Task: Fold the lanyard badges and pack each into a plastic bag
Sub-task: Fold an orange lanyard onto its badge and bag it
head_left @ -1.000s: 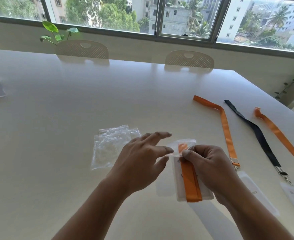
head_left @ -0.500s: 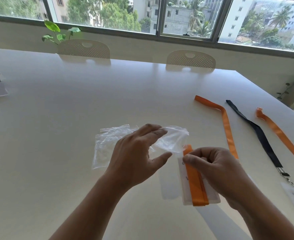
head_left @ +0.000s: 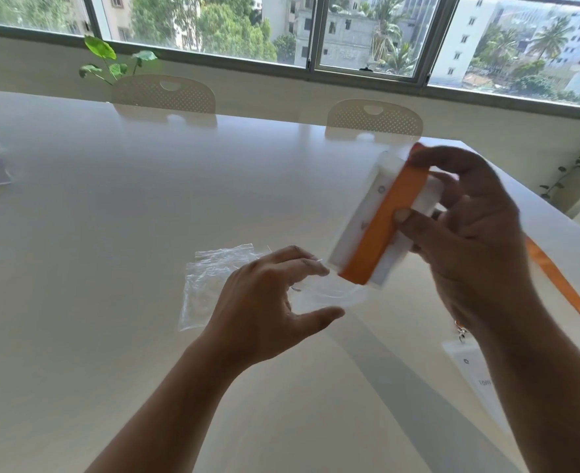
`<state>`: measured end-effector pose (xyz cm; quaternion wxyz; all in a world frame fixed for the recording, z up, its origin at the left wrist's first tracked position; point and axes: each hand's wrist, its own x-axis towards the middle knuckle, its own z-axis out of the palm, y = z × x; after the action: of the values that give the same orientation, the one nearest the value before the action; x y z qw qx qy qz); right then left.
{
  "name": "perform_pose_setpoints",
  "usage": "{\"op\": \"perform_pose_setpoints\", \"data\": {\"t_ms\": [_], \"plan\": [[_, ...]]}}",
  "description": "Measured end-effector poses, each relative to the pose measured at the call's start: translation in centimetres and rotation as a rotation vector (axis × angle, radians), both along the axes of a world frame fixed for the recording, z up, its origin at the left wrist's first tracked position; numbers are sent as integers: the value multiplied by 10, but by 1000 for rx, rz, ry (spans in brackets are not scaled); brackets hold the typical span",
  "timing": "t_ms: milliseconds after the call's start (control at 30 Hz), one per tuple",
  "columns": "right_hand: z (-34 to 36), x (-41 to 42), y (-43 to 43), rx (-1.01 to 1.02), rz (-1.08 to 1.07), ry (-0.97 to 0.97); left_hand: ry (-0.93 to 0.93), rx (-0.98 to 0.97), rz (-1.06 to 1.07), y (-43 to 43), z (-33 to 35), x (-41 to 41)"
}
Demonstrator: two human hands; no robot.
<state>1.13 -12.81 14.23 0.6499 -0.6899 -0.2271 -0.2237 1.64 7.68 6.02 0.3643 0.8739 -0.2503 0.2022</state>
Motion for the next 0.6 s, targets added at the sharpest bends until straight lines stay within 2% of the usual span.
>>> {"op": "perform_pose_setpoints", "data": {"t_ms": [200, 367, 600], "plan": [[-14, 16, 18, -111, -59, -12, 74, -84, -89, 2, -3, 2], [-18, 20, 15, -82, -71, -38, 116, -184, -132, 1, -4, 5], [-20, 20, 8, -87, -72, -52, 298, -440, -172, -4, 0, 3]]}}
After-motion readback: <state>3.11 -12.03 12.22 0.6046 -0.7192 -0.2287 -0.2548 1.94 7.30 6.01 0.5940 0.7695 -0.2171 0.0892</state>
